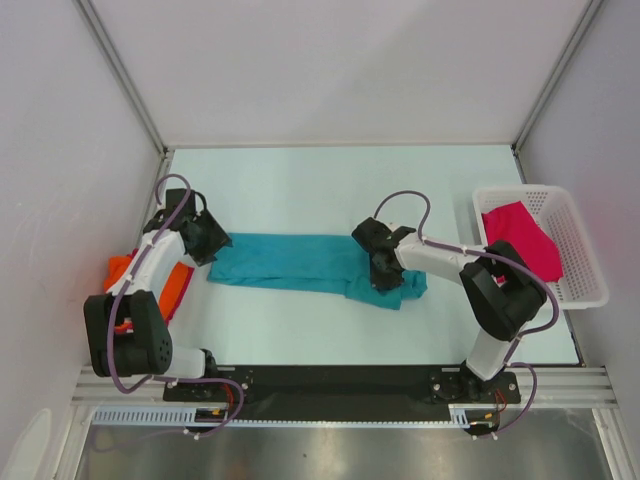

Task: Fold and stack the t-shirts
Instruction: Rotate the tshirt 75degrees

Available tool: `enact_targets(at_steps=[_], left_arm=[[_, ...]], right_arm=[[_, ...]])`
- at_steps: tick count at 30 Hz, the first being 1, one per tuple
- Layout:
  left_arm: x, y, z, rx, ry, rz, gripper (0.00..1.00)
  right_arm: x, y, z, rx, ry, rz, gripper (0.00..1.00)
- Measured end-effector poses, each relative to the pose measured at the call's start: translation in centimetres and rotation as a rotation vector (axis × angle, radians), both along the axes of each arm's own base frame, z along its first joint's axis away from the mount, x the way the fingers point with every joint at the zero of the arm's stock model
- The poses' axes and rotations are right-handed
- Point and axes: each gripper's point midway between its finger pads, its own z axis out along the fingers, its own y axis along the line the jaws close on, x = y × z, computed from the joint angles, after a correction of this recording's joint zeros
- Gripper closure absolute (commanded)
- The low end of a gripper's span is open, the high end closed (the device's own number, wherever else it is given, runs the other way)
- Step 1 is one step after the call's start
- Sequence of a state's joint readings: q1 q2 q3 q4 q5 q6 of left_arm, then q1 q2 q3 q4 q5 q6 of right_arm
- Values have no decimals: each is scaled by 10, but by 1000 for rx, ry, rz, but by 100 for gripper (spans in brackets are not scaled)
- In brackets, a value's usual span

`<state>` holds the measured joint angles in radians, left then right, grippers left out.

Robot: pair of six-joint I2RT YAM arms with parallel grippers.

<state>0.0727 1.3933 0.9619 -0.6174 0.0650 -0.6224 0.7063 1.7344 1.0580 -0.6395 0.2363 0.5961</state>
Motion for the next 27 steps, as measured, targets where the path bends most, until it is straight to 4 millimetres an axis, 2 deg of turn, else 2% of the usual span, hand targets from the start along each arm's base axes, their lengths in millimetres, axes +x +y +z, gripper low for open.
enact_targets(at_steps=[10,17,20,22,27], left_arm=[[0,-6,-1,-25,-1,-38,41],[0,-14,2,-62,-7,-69,41],[-1,-17,5,-72,-15,-80,41],[-1,-18,8,-77,-22,-90,41],[0,-19,15,-96,-42,-104,41]], right_arm=[[1,1,-2,-20,38,-15,66],[10,0,-1,23,104,-117,66],[30,7,0,71,113,-168,66],[54,11,3,109,84,-214,66],[110,0,10,161,-20,-306,66]])
